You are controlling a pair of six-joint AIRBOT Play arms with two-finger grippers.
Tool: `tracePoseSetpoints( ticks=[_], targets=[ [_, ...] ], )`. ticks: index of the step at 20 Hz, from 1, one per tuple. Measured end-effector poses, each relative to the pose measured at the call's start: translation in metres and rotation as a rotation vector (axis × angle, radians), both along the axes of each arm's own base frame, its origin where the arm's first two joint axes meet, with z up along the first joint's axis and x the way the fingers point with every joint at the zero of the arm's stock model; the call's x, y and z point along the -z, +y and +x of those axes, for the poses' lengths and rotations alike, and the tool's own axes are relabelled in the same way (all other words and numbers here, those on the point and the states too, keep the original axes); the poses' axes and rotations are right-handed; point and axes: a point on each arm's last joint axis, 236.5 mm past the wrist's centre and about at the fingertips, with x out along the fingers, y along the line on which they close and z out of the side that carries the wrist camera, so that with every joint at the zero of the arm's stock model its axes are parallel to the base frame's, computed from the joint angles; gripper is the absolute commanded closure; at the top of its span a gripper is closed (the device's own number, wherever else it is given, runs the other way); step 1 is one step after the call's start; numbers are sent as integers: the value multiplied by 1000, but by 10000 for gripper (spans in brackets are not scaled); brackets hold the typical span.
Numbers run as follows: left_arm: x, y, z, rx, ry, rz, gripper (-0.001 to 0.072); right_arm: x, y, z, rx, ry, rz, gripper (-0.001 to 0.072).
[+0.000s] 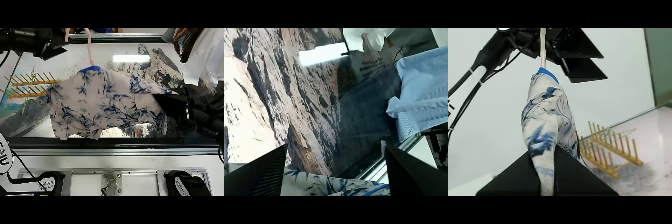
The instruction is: Fold the clothes and pants, and hang the long-sleeved shirts on hangers.
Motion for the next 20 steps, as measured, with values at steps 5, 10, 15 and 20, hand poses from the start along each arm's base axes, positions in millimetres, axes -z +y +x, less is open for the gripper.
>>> tracePoseSetpoints(
  ticks=[5,10,15,20],
  targets=[
    [-29,26,-4,-84,-81,-7,564,-24,-31,31,202,-76,-30,706],
    [-46,30,-14,-91,-154,9,689,-48,-108,64,539,-158,-153,706],
    [-43,11,-19,-42,-164,13,690,-85,-205,61,977,-238,-259,706],
    [-19,-3,-18,2,-117,16,689,-123,-285,18,1431,-308,-306,706]
  ],
)
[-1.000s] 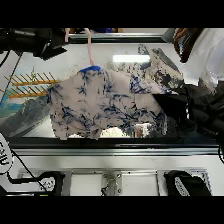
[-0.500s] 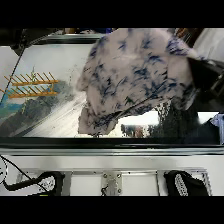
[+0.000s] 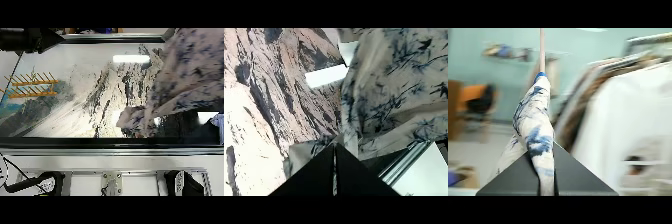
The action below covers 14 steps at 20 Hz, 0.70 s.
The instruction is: Fold the clothes and pants, and hang the long-sleeved shirts on hangers.
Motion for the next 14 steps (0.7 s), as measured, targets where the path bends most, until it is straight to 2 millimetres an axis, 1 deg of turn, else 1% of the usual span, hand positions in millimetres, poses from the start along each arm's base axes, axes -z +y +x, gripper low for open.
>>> tracePoseSetpoints(
  ticks=[3,5,7,9,11,14],
  targets=[
    [11,-2,1,10,19,4,689,-14,-35,-26,196,-56,6,706],
    [14,-3,2,13,25,4,689,-17,-55,-36,284,-79,27,706],
    [16,-4,2,17,24,7,689,-16,-77,-42,360,-91,56,707],
    [16,-4,2,20,21,10,689,-15,-96,-43,417,-94,81,706],
    [17,-4,2,22,19,11,689,-18,-112,-39,448,-96,96,706],
    [17,-4,2,24,17,13,689,-34,-133,-28,474,-105,100,706]
  ],
)
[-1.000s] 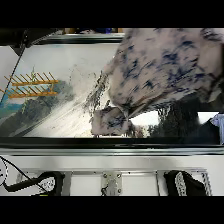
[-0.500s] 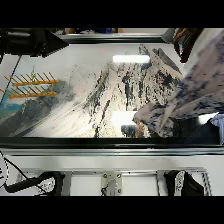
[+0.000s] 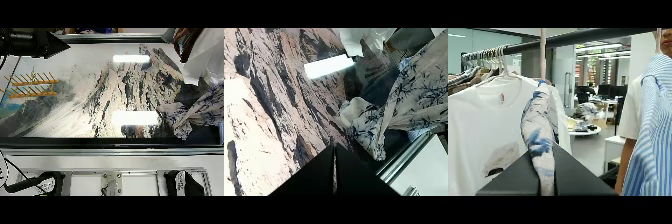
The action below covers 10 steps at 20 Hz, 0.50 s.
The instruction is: Fold the clothes and pants, and hang the long-sleeved shirts on hangers.
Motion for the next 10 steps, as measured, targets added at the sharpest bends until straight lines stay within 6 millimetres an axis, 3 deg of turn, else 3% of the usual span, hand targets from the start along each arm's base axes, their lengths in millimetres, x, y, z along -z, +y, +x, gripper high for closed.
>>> tracePoseSetpoints(
  ticks=[6,10],
  targets=[
    [0,0,0,1,0,0,689,-44,-41,13,71,-53,-17,706],
    [0,0,-1,3,1,1,689,-58,-66,11,145,-91,-9,706]
  ],
)
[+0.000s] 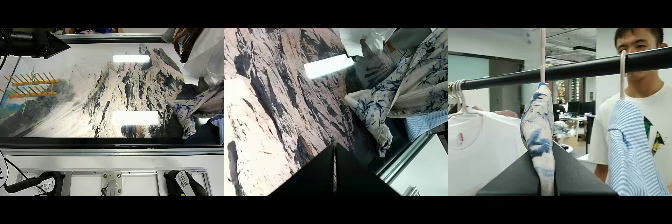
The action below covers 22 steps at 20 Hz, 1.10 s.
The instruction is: Fold the clothes and pants, and hang the long-sleeved shirts on hangers.
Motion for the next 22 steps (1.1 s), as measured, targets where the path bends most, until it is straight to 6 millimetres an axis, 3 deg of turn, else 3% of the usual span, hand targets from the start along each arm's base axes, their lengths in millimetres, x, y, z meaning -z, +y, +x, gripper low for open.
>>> tracePoseSetpoints(
  ticks=[9,22],
  targets=[
    [7,-2,-9,34,29,19,689,7,-44,1,141,14,15,706],
    [13,-3,-19,68,60,38,689,36,-76,15,200,94,43,694]
  ],
)
